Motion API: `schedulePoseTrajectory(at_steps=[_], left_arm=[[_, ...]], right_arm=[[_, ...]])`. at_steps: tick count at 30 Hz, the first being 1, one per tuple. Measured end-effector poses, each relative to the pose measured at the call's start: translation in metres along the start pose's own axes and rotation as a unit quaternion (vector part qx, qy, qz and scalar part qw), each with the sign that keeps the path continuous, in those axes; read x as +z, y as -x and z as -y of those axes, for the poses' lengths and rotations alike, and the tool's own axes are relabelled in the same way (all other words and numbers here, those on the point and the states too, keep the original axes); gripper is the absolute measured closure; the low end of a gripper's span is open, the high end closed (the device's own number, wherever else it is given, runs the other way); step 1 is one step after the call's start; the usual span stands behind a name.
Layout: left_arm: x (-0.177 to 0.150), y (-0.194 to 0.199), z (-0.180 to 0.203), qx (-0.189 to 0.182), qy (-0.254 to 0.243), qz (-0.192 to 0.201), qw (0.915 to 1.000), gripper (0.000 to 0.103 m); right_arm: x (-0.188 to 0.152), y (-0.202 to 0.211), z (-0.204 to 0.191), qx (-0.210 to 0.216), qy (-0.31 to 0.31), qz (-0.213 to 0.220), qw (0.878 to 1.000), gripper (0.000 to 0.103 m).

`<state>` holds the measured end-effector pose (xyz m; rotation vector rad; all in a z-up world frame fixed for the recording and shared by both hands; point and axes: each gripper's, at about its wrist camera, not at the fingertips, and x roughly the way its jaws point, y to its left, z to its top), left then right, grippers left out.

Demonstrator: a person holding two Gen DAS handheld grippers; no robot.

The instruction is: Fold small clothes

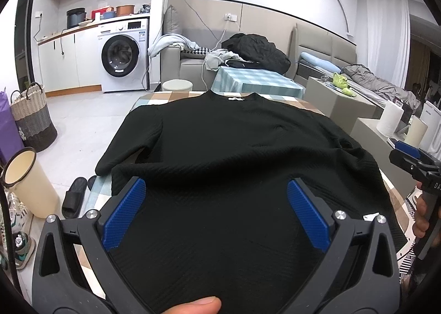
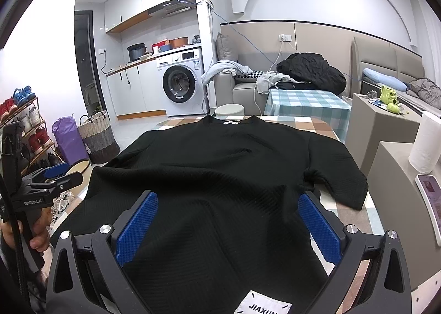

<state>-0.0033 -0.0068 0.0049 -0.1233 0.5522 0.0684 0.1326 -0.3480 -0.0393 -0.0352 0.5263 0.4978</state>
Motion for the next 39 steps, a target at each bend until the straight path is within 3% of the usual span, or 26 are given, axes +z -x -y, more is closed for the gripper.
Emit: schedulePoseTrajectory(at_steps=[10,16,22,27,33,36,39], left_arm=[[0.001,-0.01,-0.006,0.002,0.001,-0.009,1.0,0.001],[0.003,-0.025,-0.013,-0.008,0.014,-0.025,0.9996,0.001],[0.021,-0.047,-0.023,0.013,0.011,-0.036,0.9992,0.001],[0.038,-0.066,-0.042,0.017,0.036,-0.038,0.9985,0.001],[0.051,-0.09,-0.06,0.021,0.038,-0.038,0.9983,0.011],[0.055,-0.107,-0.068,0.023,0.043,-0.045,0.9978,0.011],[0.059,-0.123,-0.074,0.025,0.049,-0.055,0.997,0.011]], right_arm=[[0.002,0.003,0.008,-0.002,-0.022,-0.002,1.0,0.0],[0.006,-0.001,0.021,-0.028,-0.042,-0.024,0.998,0.0],[0.012,-0.004,0.046,-0.053,-0.082,-0.037,0.994,0.0],[0.014,-0.025,0.094,-0.031,-0.186,-0.059,0.98,0.001],[0.014,-0.046,0.13,-0.054,-0.249,-0.081,0.963,0.005],[0.009,-0.057,0.151,-0.06,-0.29,-0.088,0.951,0.005],[0.001,-0.07,0.18,-0.056,-0.347,-0.101,0.931,0.008]])
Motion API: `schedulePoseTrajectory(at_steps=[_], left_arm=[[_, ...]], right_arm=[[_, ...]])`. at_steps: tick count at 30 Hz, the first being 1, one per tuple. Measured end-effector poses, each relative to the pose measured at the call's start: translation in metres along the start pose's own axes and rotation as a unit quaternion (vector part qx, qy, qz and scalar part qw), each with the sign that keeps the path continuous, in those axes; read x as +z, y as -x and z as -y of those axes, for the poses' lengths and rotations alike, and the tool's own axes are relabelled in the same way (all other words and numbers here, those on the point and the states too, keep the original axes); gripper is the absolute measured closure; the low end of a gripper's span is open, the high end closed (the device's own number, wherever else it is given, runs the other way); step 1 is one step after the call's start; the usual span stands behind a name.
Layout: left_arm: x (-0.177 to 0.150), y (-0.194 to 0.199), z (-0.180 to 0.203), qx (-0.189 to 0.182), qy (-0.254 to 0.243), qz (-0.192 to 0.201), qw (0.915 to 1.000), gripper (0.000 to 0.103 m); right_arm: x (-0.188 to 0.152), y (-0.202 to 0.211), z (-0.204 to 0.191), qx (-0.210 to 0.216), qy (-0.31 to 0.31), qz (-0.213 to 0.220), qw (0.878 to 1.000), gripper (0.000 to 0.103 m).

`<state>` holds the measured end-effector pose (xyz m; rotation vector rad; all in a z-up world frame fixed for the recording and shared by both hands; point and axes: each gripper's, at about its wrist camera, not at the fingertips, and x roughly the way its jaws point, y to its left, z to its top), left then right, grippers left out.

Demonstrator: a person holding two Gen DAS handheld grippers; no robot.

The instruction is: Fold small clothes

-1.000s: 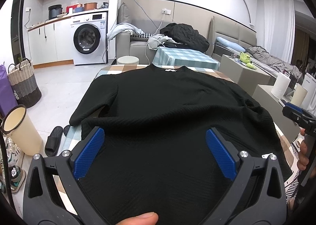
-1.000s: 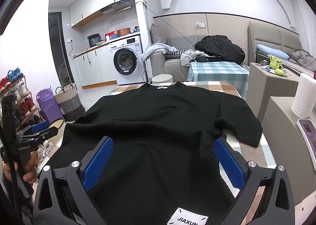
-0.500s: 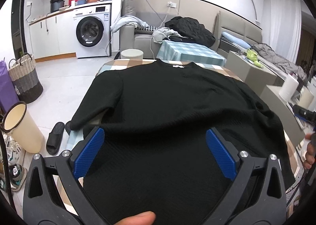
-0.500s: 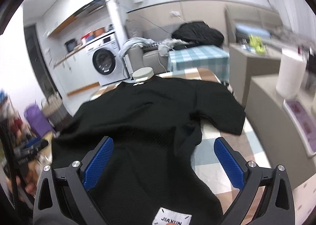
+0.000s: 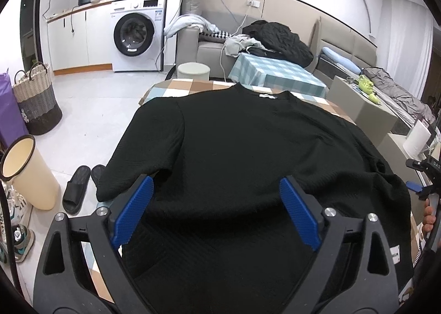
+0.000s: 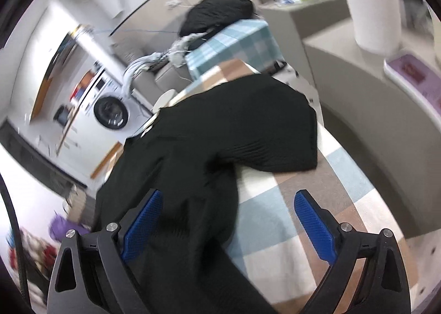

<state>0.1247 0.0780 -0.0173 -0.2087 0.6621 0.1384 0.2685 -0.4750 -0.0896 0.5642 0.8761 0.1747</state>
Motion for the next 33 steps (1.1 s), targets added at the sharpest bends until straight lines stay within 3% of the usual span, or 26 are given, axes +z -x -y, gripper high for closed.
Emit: schedulePoseTrajectory(at_steps=[3,8,14,17,20,27,30,33], left_arm=[[0.006,-0.015,-0.003,0.001,0.005,-0.004,1.0,0.011],[0.01,-0.035,-0.002,0.003,0.004,-0.016,0.9999,0.011],[0.014,-0.053,0.004,0.002,-0.002,-0.024,0.9997,0.011],[0.012,-0.053,0.01,0.001,-0.01,-0.025,0.9997,0.011],[0.014,-0.053,0.012,0.002,-0.012,-0.022,0.9997,0.011],[0.017,-0.052,0.008,-0.001,-0.009,-0.016,0.9998,0.011],[0.012,-0.046,0.004,-0.001,-0.006,-0.014,0.9999,0.011],[0.011,-0.045,0.003,-0.003,-0.003,-0.015,0.9999,0.011]], right_arm=[[0.012,-0.015,0.024,-0.001,-0.051,-0.017,0.999,0.016],[0.023,-0.028,0.044,-0.026,-0.076,-0.024,0.996,0.022],[0.031,-0.04,0.044,-0.067,-0.05,-0.021,0.996,0.037],[0.037,-0.049,0.041,-0.114,-0.028,-0.014,0.993,0.077],[0.044,-0.05,0.048,-0.135,-0.04,0.001,0.99,0.088],[0.071,-0.033,0.047,-0.147,-0.039,0.049,0.987,0.089],[0.083,-0.025,0.033,-0.118,-0.034,0.077,0.989,0.089],[0.094,-0.026,-0.006,-0.056,0.011,0.091,0.994,0.09]])
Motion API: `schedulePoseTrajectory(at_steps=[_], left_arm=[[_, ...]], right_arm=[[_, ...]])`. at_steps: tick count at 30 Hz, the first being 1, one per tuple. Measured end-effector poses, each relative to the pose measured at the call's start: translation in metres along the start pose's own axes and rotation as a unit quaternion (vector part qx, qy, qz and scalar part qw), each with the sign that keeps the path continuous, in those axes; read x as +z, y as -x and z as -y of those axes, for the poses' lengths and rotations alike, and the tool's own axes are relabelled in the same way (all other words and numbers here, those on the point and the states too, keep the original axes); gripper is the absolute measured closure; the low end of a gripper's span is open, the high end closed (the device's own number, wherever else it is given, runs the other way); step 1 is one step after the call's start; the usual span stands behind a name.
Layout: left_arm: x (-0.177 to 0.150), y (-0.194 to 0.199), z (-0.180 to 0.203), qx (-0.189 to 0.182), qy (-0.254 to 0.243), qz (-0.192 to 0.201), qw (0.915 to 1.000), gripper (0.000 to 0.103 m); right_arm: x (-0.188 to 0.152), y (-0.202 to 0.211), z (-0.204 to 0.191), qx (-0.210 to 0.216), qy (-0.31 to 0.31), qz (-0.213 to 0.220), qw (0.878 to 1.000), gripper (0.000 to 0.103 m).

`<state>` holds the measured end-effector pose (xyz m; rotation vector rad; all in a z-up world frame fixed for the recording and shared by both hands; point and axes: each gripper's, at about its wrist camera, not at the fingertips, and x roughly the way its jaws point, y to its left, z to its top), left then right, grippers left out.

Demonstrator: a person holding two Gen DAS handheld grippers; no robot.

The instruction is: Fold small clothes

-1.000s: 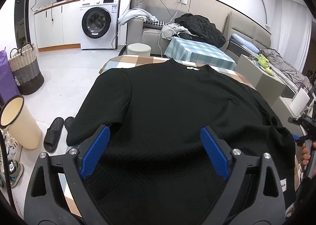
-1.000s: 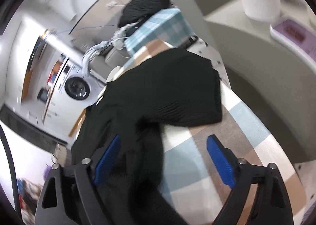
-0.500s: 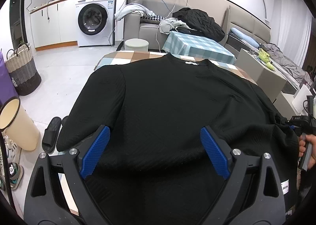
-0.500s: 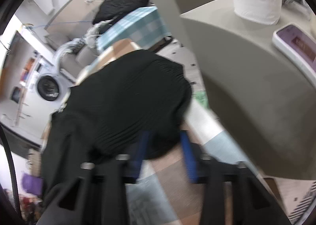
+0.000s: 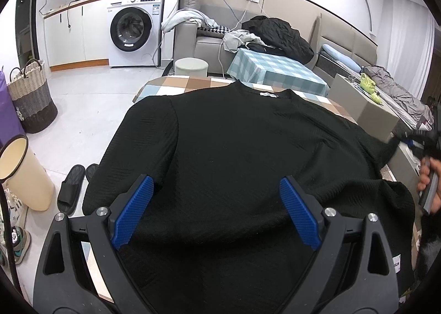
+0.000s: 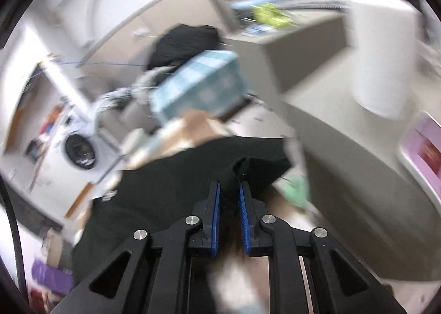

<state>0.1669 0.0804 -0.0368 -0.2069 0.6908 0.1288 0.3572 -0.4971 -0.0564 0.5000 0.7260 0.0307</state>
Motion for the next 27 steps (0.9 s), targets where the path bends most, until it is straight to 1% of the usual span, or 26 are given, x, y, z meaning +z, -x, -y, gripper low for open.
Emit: schedulePoseTrajectory(at_steps=[1,2,4,6,7,8,9,12,14,16,18,19,21,22,23,25,26,27], left_arm=[[0.0,0.0,0.0,0.001,0.0,0.0,1.0,0.011],[-0.001,0.001,0.0,0.002,0.0,0.0,1.0,0.011],[-0.002,0.003,0.0,0.001,-0.002,0.001,1.0,0.011],[-0.004,0.006,-0.001,-0.001,-0.005,0.004,1.0,0.011],[-0.005,0.006,-0.002,0.0,-0.005,0.005,1.0,0.011],[-0.006,0.006,-0.003,0.002,-0.004,0.003,1.0,0.011],[-0.007,0.007,-0.003,0.002,-0.003,0.002,1.0,0.011],[-0.008,0.008,-0.007,0.004,0.002,0.001,1.0,0.011],[-0.008,0.005,-0.009,0.008,0.008,-0.001,0.9999,0.011],[-0.009,0.004,-0.015,0.016,0.019,-0.007,0.9997,0.011],[-0.01,0.005,-0.025,0.025,0.039,-0.014,0.9988,0.011],[-0.01,0.006,-0.032,0.026,0.05,-0.015,0.9983,0.011],[-0.012,0.01,-0.048,0.031,0.081,-0.017,0.9961,0.011],[-0.013,0.012,-0.057,0.029,0.097,-0.017,0.9947,0.011],[-0.014,0.014,-0.068,0.025,0.121,-0.018,0.9922,0.011],[-0.018,0.017,-0.089,0.02,0.156,-0.021,0.9873,0.012],[-0.019,0.017,-0.098,0.017,0.174,-0.023,0.9843,0.018],[-0.02,0.017,-0.108,0.005,0.196,-0.025,0.9803,0.026]], right_arm=[[0.001,-0.001,-0.018,0.028,0.019,-0.002,0.999,0.09],[-0.003,-0.001,-0.04,0.065,0.051,-0.009,0.997,0.09],[-0.021,-0.005,-0.081,0.122,0.119,-0.054,0.984,0.09],[-0.04,-0.009,-0.1,0.152,0.153,-0.093,0.972,0.089],[-0.051,-0.014,-0.109,0.158,0.172,-0.116,0.965,0.08],[-0.059,-0.016,-0.113,0.156,0.19,-0.131,0.96,0.071],[-0.065,-0.016,-0.116,0.151,0.2,-0.141,0.958,0.056],[-0.066,-0.011,-0.106,0.136,0.179,-0.138,0.965,0.055],[-0.067,-0.012,-0.097,0.108,0.164,-0.141,0.97,0.055],[-0.071,-0.011,-0.086,0.094,0.158,-0.153,0.971,0.055],[-0.077,-0.016,-0.082,0.068,0.152,-0.174,0.97,0.055],[-0.077,-0.017,-0.082,0.061,0.148,-0.178,0.971,0.055],[-0.077,-0.011,-0.077,0.071,0.126,-0.173,0.974,0.054],[-0.077,-0.007,-0.074,0.075,0.115,-0.17,0.976,0.053],[-0.081,-0.002,-0.074,0.077,0.109,-0.166,0.977,0.051],[-0.083,0.01,-0.076,0.085,0.11,-0.159,0.977,0.05],[-0.083,0.009,-0.077,0.092,0.11,-0.157,0.977,0.05],[-0.084,0.014,-0.077,0.099,0.108,-0.155,0.977,0.049]])
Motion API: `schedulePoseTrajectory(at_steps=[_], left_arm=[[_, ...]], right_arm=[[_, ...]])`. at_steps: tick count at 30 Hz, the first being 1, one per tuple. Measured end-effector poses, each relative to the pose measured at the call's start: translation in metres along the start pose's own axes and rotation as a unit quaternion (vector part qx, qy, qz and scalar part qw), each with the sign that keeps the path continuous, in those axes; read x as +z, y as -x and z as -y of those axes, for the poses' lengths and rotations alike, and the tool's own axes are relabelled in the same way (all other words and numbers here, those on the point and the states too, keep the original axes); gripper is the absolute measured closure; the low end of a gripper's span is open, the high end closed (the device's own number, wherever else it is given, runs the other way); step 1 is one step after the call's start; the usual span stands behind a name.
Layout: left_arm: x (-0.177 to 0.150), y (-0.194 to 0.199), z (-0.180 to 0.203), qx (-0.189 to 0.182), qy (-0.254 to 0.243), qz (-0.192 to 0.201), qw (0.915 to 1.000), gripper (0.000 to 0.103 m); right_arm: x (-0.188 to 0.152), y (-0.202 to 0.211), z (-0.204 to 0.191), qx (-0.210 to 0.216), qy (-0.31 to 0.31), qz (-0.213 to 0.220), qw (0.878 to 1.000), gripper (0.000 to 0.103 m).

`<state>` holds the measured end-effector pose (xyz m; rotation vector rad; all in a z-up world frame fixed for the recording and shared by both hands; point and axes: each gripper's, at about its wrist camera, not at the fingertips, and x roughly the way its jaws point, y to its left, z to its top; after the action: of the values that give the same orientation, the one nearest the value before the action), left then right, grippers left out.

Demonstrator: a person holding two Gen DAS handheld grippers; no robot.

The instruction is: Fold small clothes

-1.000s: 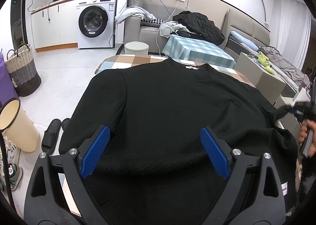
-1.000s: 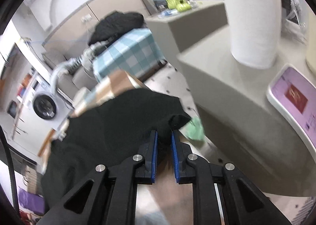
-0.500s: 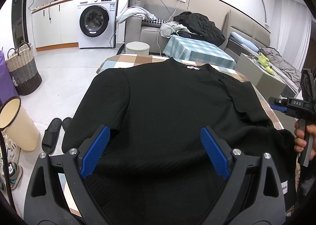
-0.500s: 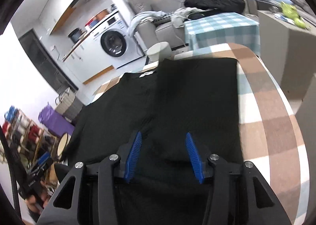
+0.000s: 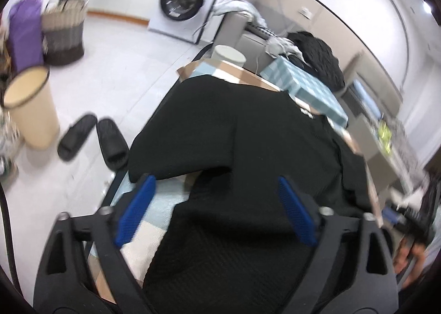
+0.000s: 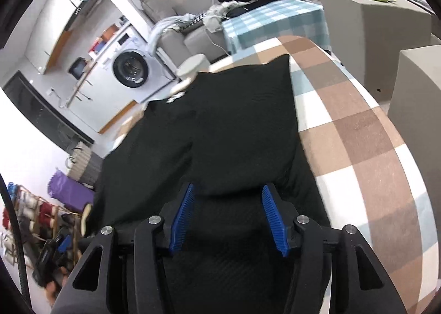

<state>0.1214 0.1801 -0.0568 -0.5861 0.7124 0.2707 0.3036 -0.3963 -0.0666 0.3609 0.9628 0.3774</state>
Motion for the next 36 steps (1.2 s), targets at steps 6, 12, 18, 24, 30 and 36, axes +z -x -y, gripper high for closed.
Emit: schedulePoseTrajectory(at_steps=[6,12,18,24,30,36], left_arm=[[0.011,-0.016,-0.039,-0.057,0.105,-0.038,0.9921,0.029],[0.009,-0.051,-0.065,-0.059,0.187,-0.075,0.9777,0.029],[0.015,-0.067,-0.081,-0.031,0.216,-0.041,0.975,0.029],[0.027,-0.084,-0.091,-0.009,0.231,-0.027,0.9725,0.057],[0.047,-0.085,-0.073,0.037,0.171,0.01,0.9846,0.101],[0.094,-0.07,0.022,0.095,-0.019,0.084,0.9918,0.101]], right_arm=[[-0.007,0.007,-0.009,0.015,-0.006,0.007,1.0,0.044],[-0.007,0.007,-0.005,0.011,-0.02,0.01,1.0,0.043],[-0.009,0.01,-0.002,0.002,-0.027,0.013,1.0,0.042],[-0.011,0.009,0.003,-0.003,-0.034,0.015,0.999,0.042],[-0.015,0.009,0.007,-0.006,-0.041,0.015,0.999,0.042],[-0.019,0.012,0.01,-0.002,-0.045,0.016,0.999,0.042]])
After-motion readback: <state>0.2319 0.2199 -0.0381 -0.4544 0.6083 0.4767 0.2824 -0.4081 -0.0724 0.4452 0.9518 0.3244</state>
